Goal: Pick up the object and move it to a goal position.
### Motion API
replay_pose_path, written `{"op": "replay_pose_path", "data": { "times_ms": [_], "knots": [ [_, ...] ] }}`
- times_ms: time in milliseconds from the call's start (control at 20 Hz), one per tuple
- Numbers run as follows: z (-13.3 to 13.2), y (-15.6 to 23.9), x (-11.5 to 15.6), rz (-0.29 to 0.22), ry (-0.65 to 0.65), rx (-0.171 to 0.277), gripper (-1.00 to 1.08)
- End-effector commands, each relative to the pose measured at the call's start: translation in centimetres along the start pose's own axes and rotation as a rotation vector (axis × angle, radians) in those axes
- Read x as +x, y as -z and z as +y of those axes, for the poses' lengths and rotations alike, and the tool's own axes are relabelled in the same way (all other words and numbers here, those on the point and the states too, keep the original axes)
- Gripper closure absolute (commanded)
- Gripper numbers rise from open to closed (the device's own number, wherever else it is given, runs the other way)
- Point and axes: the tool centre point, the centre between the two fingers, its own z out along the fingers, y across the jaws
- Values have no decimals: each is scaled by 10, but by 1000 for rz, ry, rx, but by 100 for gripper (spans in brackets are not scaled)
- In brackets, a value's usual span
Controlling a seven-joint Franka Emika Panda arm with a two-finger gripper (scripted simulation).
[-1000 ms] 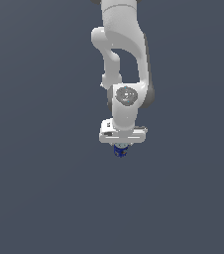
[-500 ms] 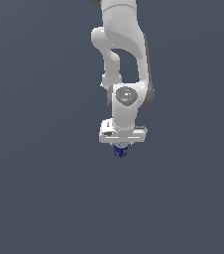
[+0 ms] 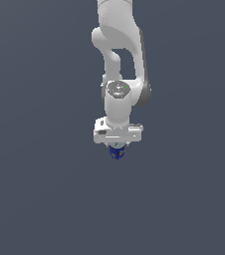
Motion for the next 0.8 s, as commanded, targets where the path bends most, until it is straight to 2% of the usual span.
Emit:
{"op": "replay_pose_path", "data": {
  "times_ms": [0, 750],
  "knots": [
    [10, 12, 8, 36, 14, 5, 108],
    [83, 89, 49, 262, 120, 47, 108]
  ]
}}
